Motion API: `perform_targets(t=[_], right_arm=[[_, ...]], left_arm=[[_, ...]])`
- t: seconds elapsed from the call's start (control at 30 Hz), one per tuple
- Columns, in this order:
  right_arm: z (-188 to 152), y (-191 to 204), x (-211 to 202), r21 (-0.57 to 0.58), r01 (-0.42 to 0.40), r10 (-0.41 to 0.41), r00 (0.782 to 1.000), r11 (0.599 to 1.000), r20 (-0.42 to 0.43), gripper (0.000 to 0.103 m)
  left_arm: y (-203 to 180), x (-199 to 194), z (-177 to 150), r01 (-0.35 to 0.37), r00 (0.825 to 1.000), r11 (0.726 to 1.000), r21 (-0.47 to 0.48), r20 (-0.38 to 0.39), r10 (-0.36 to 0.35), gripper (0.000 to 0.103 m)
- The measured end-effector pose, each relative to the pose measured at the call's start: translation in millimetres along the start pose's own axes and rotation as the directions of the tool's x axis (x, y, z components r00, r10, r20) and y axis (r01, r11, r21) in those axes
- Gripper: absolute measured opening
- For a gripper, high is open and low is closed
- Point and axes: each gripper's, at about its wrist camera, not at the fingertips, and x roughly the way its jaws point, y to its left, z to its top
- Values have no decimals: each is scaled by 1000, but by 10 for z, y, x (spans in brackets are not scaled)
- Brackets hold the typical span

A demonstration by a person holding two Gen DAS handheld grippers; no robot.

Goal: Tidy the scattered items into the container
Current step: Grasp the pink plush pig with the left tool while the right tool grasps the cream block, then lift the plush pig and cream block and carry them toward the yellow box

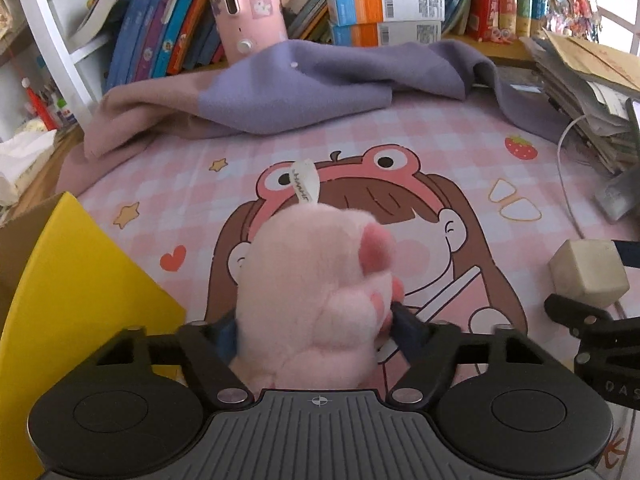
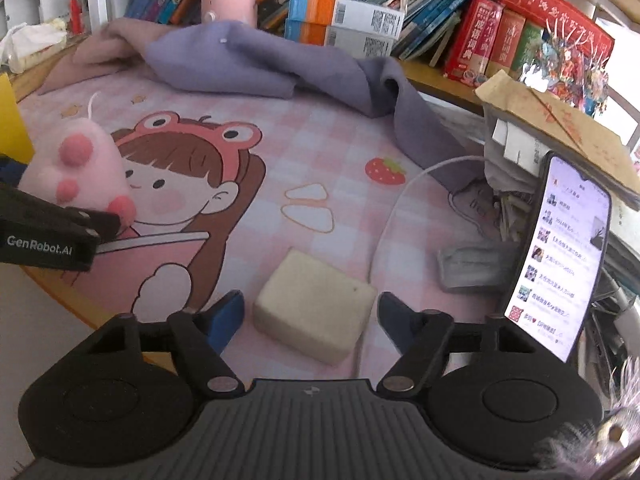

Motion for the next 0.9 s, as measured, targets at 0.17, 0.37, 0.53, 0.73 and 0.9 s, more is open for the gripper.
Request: perform_targets(t=[0.17, 0.37, 0.53, 0.73, 0.9], right_arm=[[10, -8, -39, -2, -8, 8, 1000, 1000, 10, 52], [0, -54, -248, 21, -30, 29, 998, 999, 59, 51], [-40, -24, -449, 17, -62, 60, 994, 998, 87, 51], [-124, 74, -675, 11, -91, 90, 990, 996, 108, 51], [-194, 130, -877, 19, -98, 96, 989, 995, 117, 51]], left_arm=[[29, -146, 6, 29, 999, 1000, -9, 24, -28, 61], [34, -412, -19, 58, 997, 998, -20, 57, -57, 60], [47, -677, -162, 70, 994, 997, -13, 81, -69, 60], [129, -954, -383, 91, 992, 996, -21, 93, -89, 60], [204, -1165, -540, 116, 986, 993, -33, 120, -111, 60]])
